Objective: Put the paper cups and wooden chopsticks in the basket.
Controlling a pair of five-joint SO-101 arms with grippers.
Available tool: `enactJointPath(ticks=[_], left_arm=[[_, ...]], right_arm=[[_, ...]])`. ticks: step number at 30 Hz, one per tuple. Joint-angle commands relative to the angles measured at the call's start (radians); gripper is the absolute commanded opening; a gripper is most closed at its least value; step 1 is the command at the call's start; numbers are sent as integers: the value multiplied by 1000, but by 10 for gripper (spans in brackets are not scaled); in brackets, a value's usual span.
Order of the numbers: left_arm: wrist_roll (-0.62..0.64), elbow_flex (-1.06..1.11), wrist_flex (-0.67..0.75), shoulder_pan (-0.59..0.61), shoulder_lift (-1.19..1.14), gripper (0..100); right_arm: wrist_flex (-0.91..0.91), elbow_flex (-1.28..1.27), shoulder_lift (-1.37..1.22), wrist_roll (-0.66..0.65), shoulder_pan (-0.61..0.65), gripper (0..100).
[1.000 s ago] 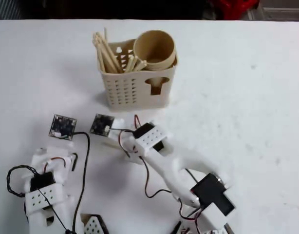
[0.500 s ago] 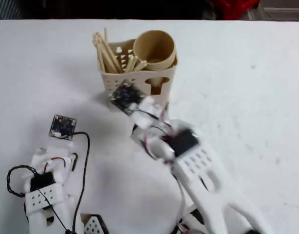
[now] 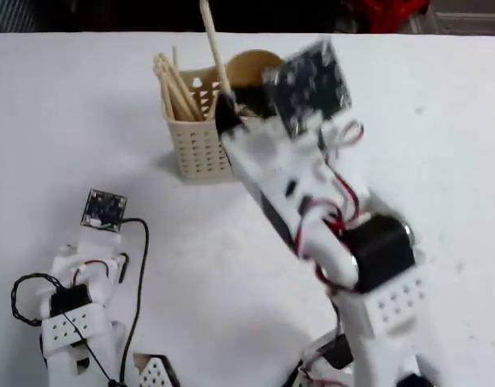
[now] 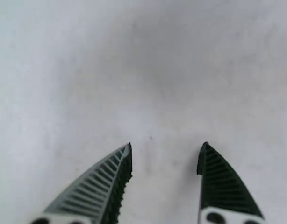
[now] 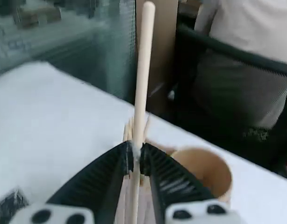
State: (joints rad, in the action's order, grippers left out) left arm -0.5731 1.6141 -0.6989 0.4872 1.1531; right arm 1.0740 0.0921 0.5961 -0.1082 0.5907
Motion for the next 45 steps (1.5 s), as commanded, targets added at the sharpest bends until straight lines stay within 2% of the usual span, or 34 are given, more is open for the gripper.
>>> enactJointPath(ticks=[1,5,8,18,24,28,31,35,37,41,45], left_arm=[[-11,-9,12,-8,13,237],[-11,-9,12,-8,13,237],[-11,-9,12,-8,13,237],[-11,-9,12,-8,13,237],[-11,-9,12,-8,13,237],[-11,-9,12,-8,13,237],[-11,-9,12,-8,13,237],[-11,-9,12,-8,13,237],[-11,-9,12,-8,13,237],[-11,-9,12,-8,13,237],[-11,-9,12,-8,13,237]], right_arm=[[-208,170,-189,23,-1,21],[-421,206,-348,23,-4,21],[-486,235,-423,25,-1,21],[-493,284,-591,29,-7,27],[-486,284,-625,29,-4,166],[-484,279,-591,25,-8,128],[-401,284,-519,23,-18,70],[-179,279,-378,15,-28,19],[-50,279,-323,-57,-56,19],[177,282,-266,-301,-91,19],[245,279,-292,-278,-170,62]])
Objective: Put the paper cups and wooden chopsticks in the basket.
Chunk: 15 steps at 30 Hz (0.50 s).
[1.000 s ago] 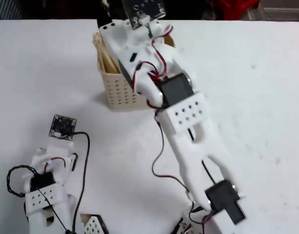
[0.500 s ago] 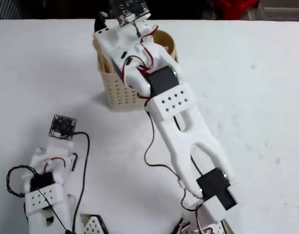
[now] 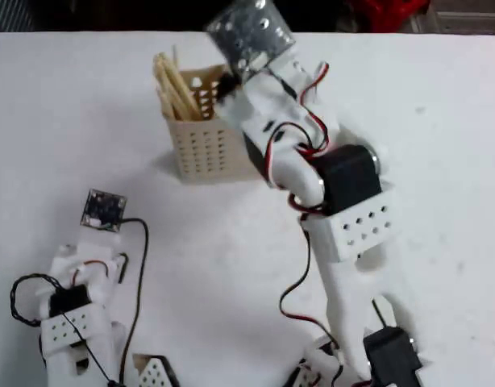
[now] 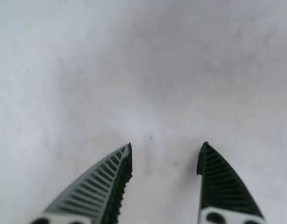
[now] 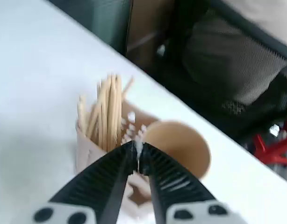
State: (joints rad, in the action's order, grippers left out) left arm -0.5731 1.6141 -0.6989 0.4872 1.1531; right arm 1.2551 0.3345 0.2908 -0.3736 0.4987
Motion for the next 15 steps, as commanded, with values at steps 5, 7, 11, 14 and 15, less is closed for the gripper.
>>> enactJointPath(ticks=[5,7,11,14,15], left_arm=[[-11,-9,14,-8,13,237],[-11,-9,14,-8,13,237],[-11,-9,14,-8,13,237],[-11,-9,14,-8,13,237],[-11,-9,14,-8,13,237]], right_arm=[[62,44,-94,58,-145,163],[38,44,-136,92,-145,161],[-21,44,-197,115,-151,163],[-30,44,-226,130,-154,163],[-30,44,-232,143,-156,163]])
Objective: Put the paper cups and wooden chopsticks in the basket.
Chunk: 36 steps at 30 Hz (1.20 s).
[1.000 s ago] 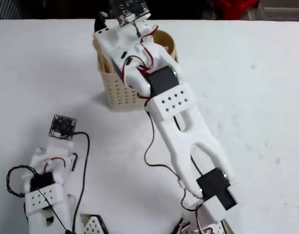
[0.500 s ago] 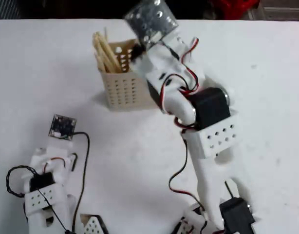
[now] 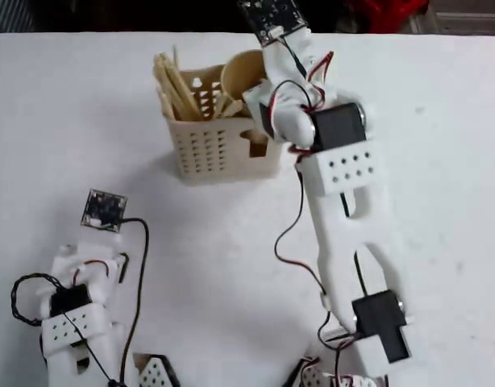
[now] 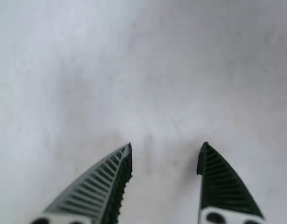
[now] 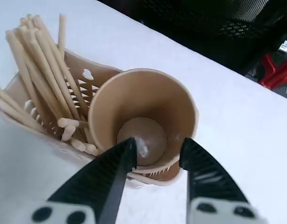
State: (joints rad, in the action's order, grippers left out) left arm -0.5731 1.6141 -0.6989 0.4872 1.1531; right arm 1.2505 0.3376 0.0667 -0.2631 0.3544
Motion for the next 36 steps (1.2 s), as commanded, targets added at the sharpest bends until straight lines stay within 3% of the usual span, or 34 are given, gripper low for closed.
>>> enactJointPath(ticks=[1,9,23,36], left_arm=[[-11,-9,14,-8,13,237],[-11,-9,14,-8,13,237],[-11,-9,12,-8,13,237],[-11,-9,12,-8,13,237]], right_arm=[[-30,41,-8,48,-12,163],[-108,26,-53,91,-16,163],[-108,29,-274,87,-139,163],[-101,104,-48,87,-61,163]])
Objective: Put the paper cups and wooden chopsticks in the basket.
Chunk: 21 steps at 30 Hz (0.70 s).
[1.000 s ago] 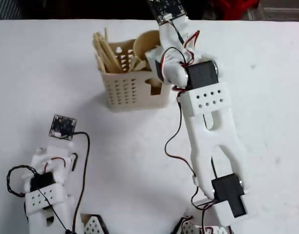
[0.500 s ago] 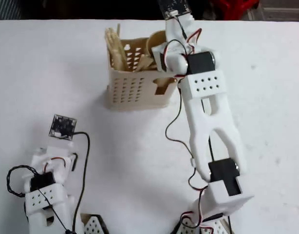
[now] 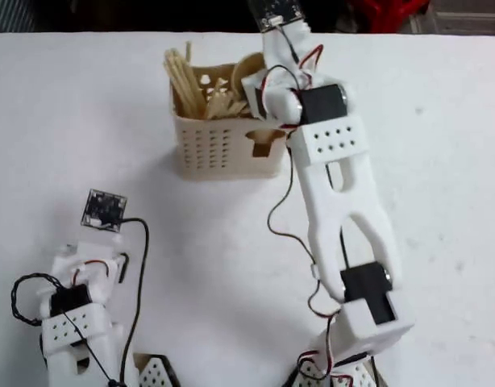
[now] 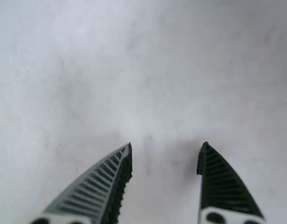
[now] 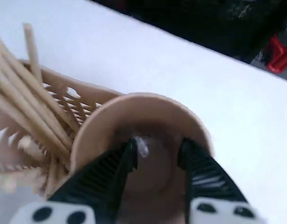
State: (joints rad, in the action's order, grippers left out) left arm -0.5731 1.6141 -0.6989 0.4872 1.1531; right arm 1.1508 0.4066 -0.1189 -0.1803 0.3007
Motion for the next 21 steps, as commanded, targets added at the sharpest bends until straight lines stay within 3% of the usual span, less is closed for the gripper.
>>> enactJointPath(ticks=[1,9,21], left_arm=[[-11,-9,12,-8,13,237],[-11,-9,12,-8,13,237],[-11,-9,12,-8,13,237]], right_arm=[[7,35,166,5,-8,163],[25,8,335,5,-28,166],[19,-121,145,5,-30,166]])
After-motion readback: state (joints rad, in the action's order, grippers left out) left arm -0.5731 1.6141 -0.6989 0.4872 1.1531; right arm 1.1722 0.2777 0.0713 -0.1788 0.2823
